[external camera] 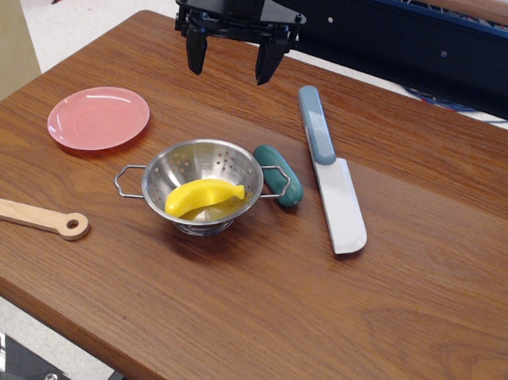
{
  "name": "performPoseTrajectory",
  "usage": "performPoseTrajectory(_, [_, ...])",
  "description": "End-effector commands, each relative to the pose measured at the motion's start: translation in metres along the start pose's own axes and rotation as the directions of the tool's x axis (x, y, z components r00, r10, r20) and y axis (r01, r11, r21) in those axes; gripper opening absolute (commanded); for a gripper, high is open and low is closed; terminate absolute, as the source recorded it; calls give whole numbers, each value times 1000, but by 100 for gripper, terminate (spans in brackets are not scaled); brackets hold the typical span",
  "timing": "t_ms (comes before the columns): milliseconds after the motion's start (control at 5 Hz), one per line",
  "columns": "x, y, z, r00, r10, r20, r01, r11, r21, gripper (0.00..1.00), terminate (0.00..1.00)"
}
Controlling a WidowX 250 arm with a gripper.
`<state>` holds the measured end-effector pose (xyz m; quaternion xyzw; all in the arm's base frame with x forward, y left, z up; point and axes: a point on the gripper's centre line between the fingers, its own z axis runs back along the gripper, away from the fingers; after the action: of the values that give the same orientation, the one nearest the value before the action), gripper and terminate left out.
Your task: Take banana out of colander
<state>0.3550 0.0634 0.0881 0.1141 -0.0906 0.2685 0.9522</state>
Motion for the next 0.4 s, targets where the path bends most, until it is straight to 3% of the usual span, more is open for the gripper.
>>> performPoseTrajectory(0, [0,0,0,1000,0,0,0,1000,0,100,0])
performPoseTrajectory(200, [-10,8,10,991,-127,36,129,990,-56,100,0])
